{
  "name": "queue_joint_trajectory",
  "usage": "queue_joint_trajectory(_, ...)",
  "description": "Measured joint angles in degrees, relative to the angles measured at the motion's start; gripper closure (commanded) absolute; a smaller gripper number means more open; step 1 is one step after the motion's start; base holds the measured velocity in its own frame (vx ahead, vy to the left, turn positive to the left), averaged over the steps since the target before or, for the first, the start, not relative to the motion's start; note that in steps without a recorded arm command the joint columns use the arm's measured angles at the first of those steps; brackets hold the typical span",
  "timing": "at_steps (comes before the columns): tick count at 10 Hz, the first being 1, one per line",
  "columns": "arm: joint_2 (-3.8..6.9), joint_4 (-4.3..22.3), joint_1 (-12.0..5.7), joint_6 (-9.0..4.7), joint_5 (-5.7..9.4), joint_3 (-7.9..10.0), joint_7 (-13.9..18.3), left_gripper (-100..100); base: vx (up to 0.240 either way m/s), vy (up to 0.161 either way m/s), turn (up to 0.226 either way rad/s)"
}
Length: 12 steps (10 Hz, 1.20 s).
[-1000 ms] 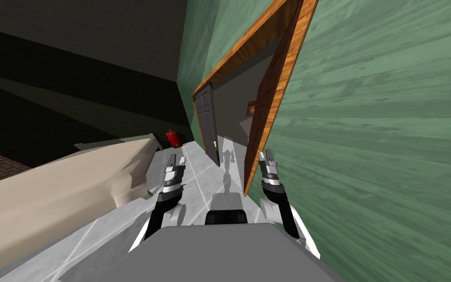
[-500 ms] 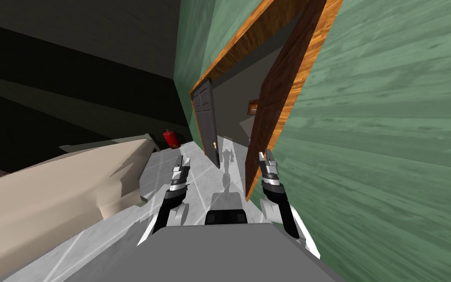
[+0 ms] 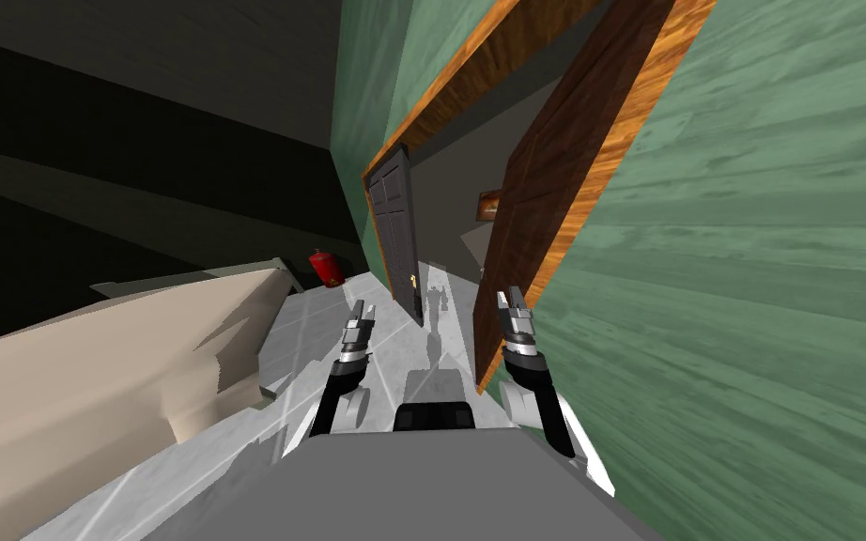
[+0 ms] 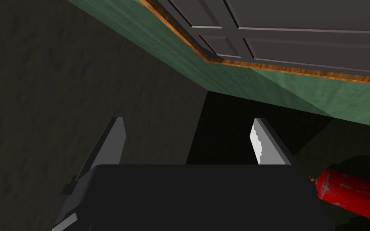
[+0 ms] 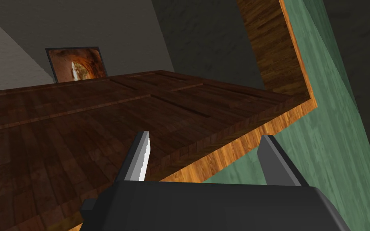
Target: Push the door open
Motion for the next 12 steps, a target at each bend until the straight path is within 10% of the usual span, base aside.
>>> queue_joint_trajectory(12,2.45,13.9,-6.50,-1.97,-1.46,-4.40,3.5,-100,0.096,0.063,-0.023)
